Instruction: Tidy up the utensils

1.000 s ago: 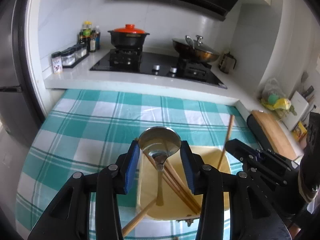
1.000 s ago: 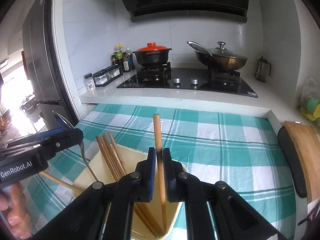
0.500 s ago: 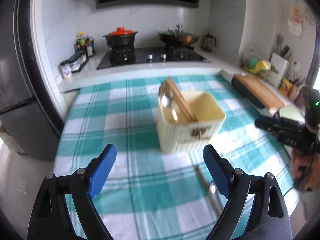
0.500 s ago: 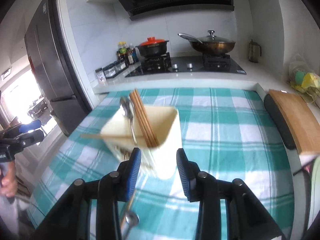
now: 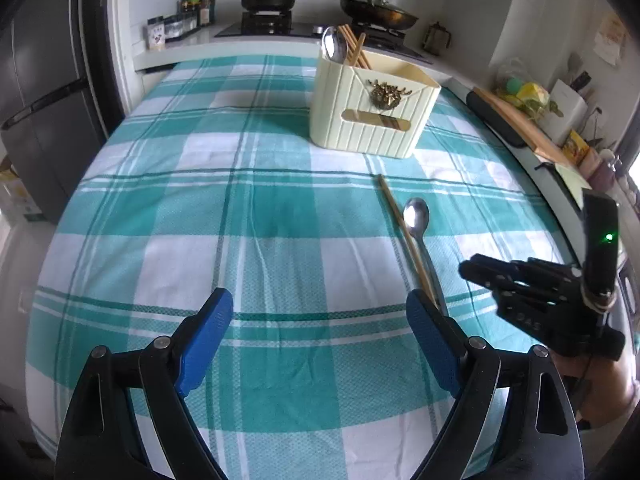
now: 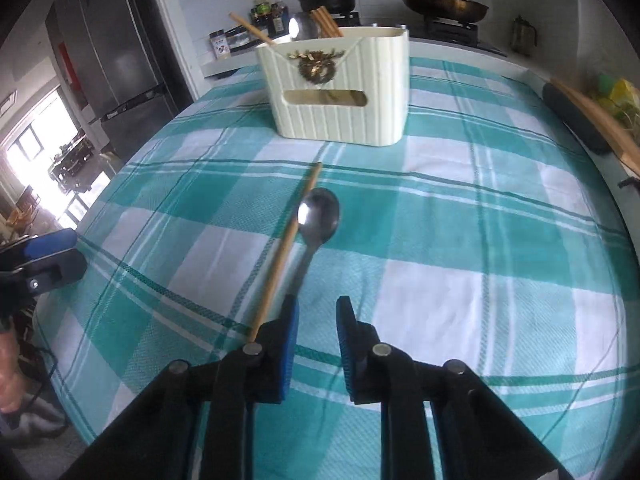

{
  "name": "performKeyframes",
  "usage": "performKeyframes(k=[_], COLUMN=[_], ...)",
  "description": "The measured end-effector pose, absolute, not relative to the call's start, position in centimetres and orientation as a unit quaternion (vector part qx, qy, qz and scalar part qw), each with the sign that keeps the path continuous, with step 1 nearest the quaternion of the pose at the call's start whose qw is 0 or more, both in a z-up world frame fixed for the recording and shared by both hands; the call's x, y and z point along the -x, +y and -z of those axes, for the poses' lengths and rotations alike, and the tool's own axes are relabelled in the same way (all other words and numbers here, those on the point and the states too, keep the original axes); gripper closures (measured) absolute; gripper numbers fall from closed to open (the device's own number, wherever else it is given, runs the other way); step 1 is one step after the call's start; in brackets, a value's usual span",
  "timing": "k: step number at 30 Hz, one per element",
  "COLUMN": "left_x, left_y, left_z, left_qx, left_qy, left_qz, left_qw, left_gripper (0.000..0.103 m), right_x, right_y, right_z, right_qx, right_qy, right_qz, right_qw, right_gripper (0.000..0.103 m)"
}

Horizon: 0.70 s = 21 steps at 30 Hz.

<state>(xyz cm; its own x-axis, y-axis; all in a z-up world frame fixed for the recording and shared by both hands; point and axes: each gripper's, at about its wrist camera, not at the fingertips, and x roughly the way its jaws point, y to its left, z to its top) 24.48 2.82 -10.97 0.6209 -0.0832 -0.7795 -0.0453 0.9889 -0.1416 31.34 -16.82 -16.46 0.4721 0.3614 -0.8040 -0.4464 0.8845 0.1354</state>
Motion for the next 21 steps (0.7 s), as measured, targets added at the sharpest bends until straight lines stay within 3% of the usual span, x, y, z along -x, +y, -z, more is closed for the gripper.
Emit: performKeyframes(k=[12, 21], left_x=[-24.5, -30.3], left_y=[2.3, -3.8], left_z=[10.9, 14.2], left_qx=[0.057, 0.017], left_qy=[0.439, 0.484], left_qz=[0.012, 0.057], left_qw=[0.897, 0.873], left_gripper=[0.014, 0.014], right_x=[-32.9, -31.3], right_y=[-15.5, -22.4], right_z=[18.7, 18.9], right_qx=[0.067, 0.022], right_qy=[0.462, 0.465], right_qz=[-0.195, -0.105], right_qw=[0.862, 0.879], right_gripper=[0.097, 0.096])
